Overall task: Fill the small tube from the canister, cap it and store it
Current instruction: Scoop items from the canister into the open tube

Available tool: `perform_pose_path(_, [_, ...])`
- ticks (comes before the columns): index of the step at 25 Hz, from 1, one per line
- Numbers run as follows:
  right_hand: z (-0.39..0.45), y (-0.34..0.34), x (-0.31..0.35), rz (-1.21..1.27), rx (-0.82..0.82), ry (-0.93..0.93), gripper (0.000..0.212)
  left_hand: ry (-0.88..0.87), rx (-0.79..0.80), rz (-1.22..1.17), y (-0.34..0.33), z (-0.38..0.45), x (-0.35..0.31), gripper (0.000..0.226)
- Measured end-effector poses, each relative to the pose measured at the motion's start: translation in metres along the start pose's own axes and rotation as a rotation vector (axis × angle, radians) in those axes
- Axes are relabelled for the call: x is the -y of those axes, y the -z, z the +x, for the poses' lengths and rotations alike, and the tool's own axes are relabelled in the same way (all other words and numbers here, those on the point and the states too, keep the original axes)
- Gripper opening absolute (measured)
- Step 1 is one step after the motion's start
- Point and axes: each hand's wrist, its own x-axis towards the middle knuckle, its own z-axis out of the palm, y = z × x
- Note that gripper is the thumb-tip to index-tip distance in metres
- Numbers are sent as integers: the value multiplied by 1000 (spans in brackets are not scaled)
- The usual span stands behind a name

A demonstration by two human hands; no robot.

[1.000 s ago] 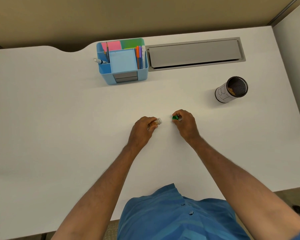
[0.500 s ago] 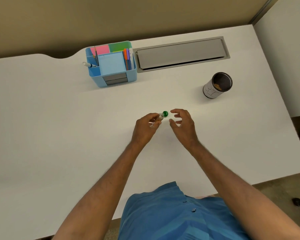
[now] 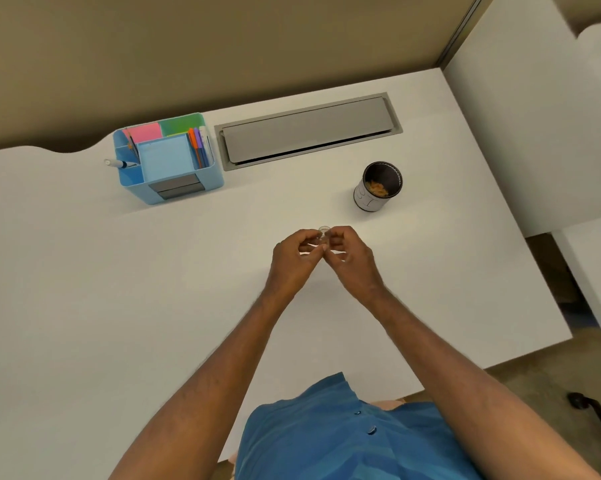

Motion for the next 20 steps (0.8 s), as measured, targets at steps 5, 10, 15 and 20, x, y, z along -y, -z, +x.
perform_pose_path(5, [63, 93, 1, -123, -282, 18, 28, -23, 7, 132, -25, 34, -19, 33])
perform_pose_path(10, [109, 143, -11, -546, -173, 7, 30, -84, 95, 366, -72, 103, -45, 67])
perform_pose_path(15, [119, 141, -17, -590, -133, 42, 28, -127, 98, 495, -116, 149, -55, 88])
perform_pose_path(20, [122, 139, -27, -516, -160, 72, 31, -187, 82, 541, -127, 154, -48, 83])
